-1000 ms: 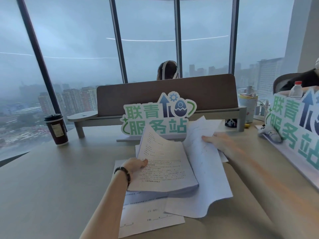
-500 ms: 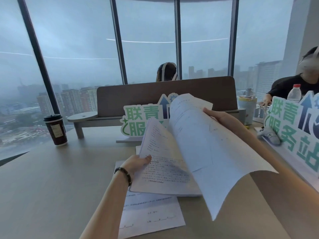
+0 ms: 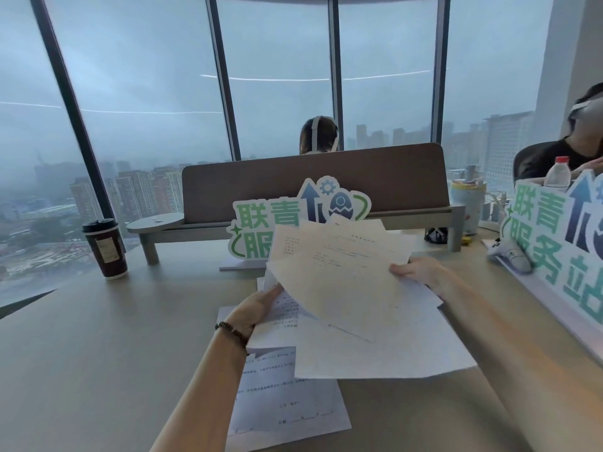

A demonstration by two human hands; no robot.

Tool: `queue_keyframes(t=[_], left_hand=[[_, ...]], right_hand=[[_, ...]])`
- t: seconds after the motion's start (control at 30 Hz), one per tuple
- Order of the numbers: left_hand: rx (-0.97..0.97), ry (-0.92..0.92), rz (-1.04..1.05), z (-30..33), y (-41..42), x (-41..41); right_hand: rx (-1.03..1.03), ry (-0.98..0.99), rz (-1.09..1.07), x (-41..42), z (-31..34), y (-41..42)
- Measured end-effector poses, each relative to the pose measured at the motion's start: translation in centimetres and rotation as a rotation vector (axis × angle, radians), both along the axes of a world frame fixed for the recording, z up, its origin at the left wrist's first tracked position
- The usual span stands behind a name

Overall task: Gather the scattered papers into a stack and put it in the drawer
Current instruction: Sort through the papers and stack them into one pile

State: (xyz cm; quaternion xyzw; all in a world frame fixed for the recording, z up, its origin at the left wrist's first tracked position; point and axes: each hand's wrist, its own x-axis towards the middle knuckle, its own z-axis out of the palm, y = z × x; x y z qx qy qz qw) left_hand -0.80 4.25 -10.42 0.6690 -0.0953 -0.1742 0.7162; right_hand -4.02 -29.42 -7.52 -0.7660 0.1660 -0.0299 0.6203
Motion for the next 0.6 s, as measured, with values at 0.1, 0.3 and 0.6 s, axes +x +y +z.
queue_keyframes(t=[0.1,0.3,0.6], left_hand=[[0.004,0.022,0.009,0.3,-0.2,-0.4],[0.114,-0.03,-0.082,0.1,-0.5,-0.3],[0.17,-0.052,-0.028,-0.4,-1.7,-1.5]], right_hand=[[0.168,0.011,-0.055,0.1,-1.3,0.4],[0.315,-0.105,-0.235,0.5,-2.7,1.3],[0.252,-0.087,-0.268,0.3,-4.2,1.8]])
